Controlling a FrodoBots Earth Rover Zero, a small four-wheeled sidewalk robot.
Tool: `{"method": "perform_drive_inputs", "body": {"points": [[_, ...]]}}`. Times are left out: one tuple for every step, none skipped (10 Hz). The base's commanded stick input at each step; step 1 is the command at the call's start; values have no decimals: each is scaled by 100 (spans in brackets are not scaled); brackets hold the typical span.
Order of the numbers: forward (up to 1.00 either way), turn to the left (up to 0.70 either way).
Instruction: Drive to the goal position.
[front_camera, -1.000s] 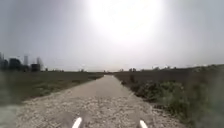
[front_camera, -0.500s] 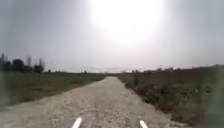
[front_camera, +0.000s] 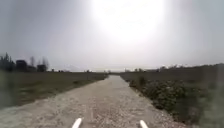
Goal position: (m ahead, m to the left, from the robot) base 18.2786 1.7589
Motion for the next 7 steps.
{"method": "perform_drive_inputs", "body": {"points": [[70, -29], [70, -12], [70, 0], [70, 0], [70, 0], [70, 0], [70, 0]]}}
